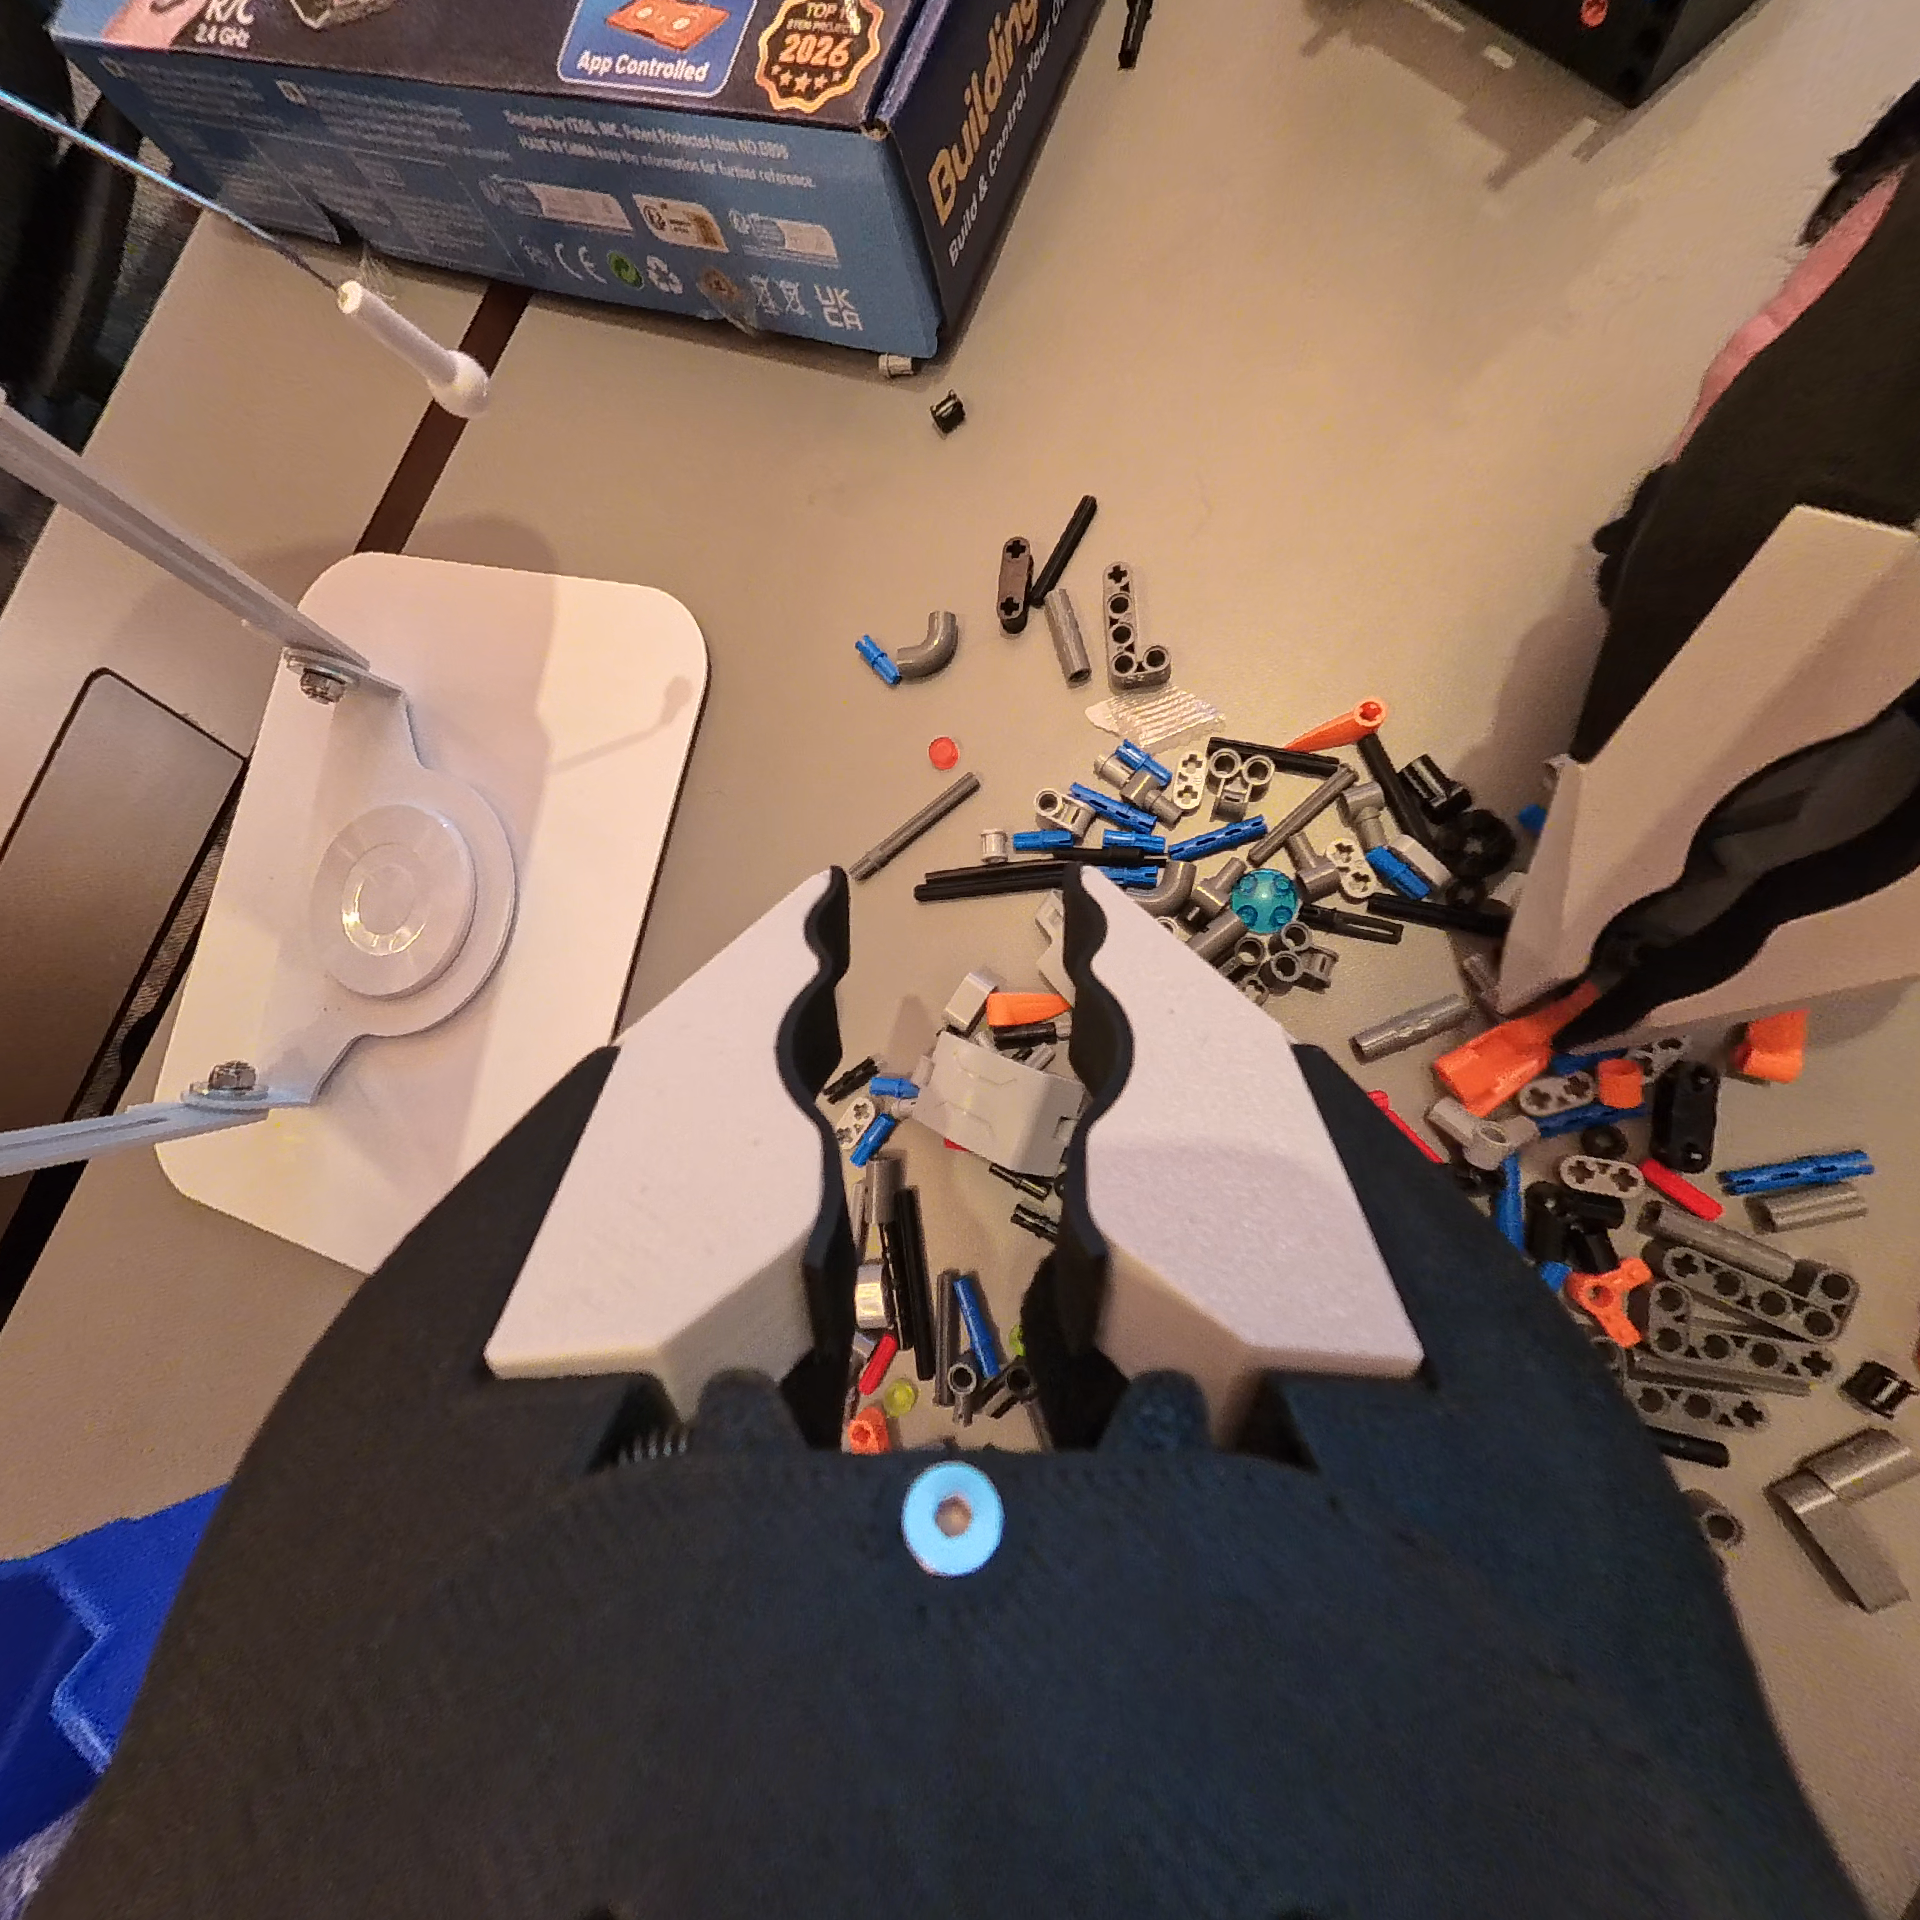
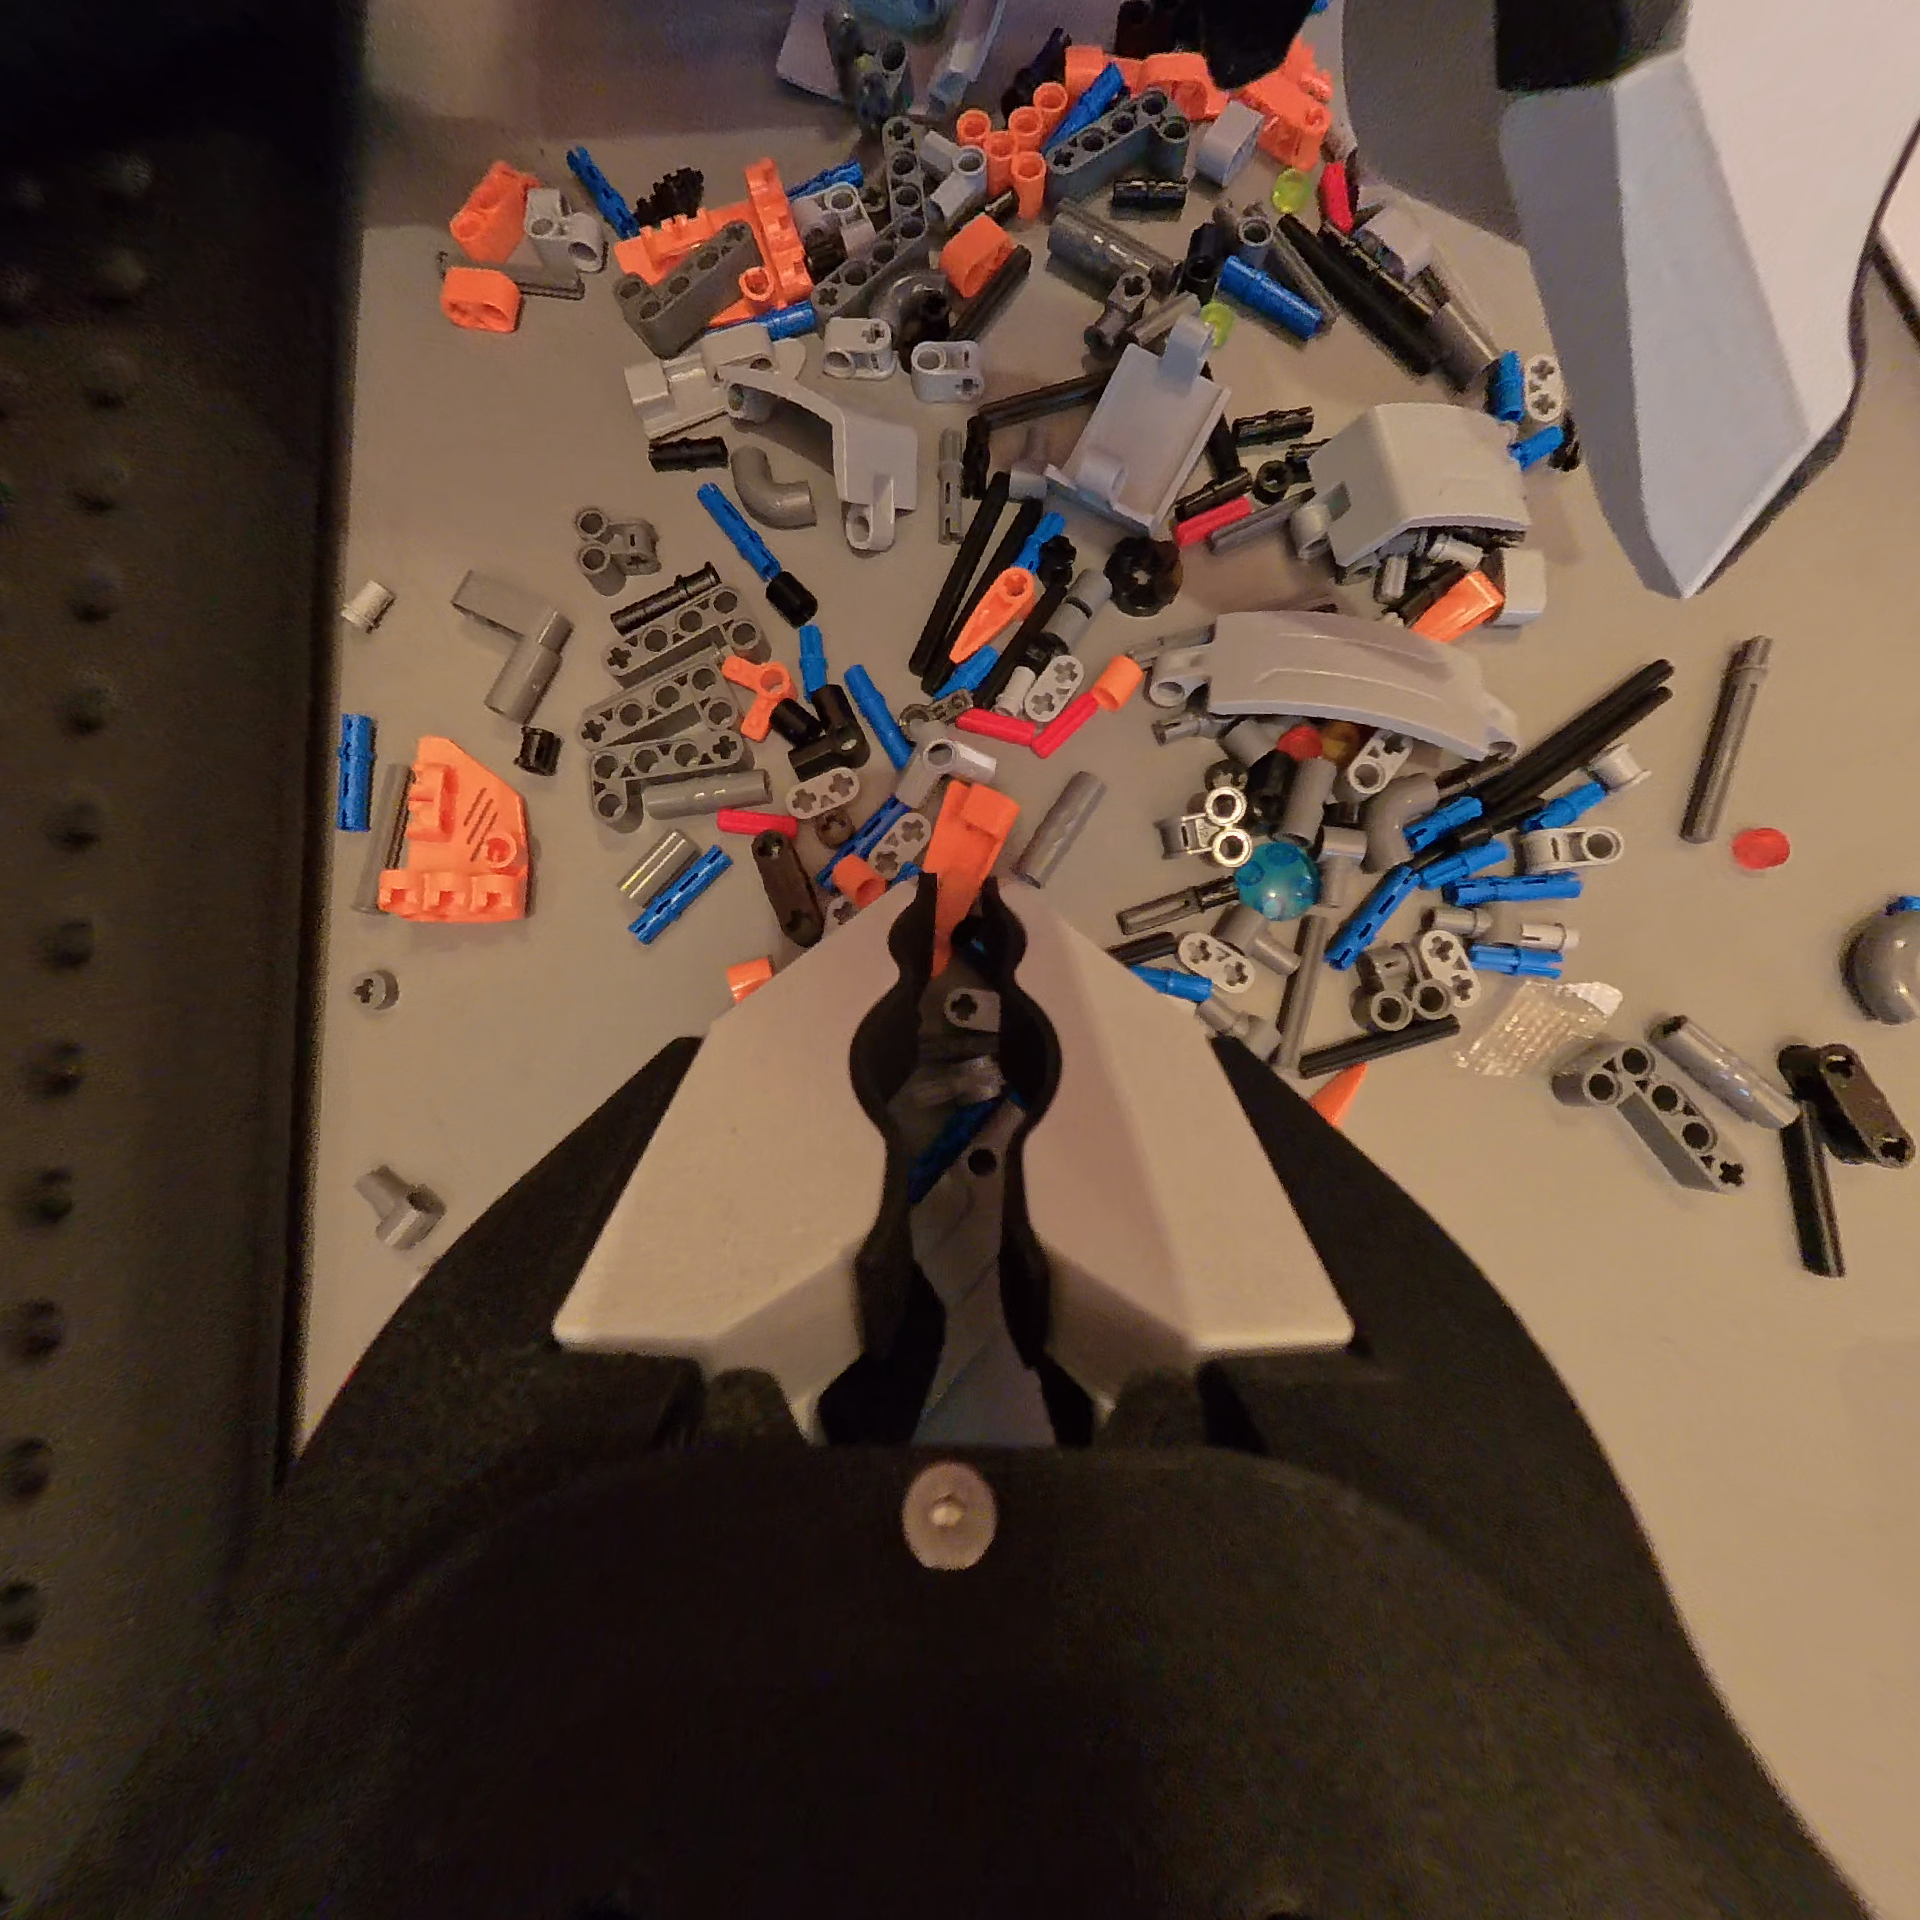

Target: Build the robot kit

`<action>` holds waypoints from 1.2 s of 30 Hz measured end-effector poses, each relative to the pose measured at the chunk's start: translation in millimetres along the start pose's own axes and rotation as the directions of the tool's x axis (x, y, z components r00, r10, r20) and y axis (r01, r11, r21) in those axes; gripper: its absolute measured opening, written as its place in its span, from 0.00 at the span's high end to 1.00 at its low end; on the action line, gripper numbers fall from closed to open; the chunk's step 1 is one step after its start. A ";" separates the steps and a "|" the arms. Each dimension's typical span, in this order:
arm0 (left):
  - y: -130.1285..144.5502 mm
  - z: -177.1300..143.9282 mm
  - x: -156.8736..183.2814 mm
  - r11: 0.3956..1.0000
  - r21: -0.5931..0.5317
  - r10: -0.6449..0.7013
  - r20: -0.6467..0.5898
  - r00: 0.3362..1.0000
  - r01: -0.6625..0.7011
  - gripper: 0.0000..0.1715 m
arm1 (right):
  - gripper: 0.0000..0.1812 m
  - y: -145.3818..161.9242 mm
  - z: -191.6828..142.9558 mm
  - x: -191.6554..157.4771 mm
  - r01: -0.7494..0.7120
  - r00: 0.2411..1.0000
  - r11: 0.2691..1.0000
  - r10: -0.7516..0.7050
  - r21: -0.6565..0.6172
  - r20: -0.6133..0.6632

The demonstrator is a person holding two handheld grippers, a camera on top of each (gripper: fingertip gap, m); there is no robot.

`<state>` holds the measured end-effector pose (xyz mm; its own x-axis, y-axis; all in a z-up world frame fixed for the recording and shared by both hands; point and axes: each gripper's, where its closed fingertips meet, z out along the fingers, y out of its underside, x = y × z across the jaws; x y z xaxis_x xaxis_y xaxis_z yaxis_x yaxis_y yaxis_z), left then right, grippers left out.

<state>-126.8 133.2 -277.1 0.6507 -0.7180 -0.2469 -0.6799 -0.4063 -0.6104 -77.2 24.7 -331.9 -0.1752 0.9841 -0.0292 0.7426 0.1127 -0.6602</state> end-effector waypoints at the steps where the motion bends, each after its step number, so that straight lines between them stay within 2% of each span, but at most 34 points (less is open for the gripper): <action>1: 0.2 0.3 0.1 1.000 -0.001 0.000 0.000 1.000 0.000 0.77 | 0.96 0.1 -0.2 -1.2 0.002 1.000 1.000 -0.002 -0.004 0.004; 6: 0.7 1.5 0.4 1.000 -0.002 -0.003 -0.004 1.000 0.003 0.77 | 0.92 -2.2 1.5 -5.0 -0.022 1.000 1.000 0.022 0.001 0.020; 17: 1.5 2.6 0.7 1.000 -0.008 0.001 -0.003 1.000 -0.001 0.77 | 0.93 -1.6 1.2 3.1 -0.032 0.999 0.999 0.032 -0.001 -0.024; 24: 2.2 2.9 0.5 1.000 -0.014 0.005 0.002 1.000 -0.005 0.77 | 0.88 1.2 -0.6 9.0 0.006 0.996 0.999 -0.009 -0.038 -0.089; 32: 2.4 2.5 0.3 1.000 -0.016 0.009 0.005 1.000 -0.008 0.77 | 0.92 -5.2 -1.4 1.2 0.079 0.992 0.996 -0.082 -0.037 -0.098; 36: 2.9 3.1 0.6 1.000 -0.020 0.011 0.005 1.000 -0.011 0.77 | 0.93 1.3 4.9 2.5 0.054 0.995 0.997 -0.059 -0.056 -0.079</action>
<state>-127.3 133.3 -281.3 0.6452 -0.7193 -0.2575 -0.6934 -0.4097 -0.5928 -79.8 26.6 -336.5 -0.1667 0.9836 0.0693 0.7669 0.1735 -0.6178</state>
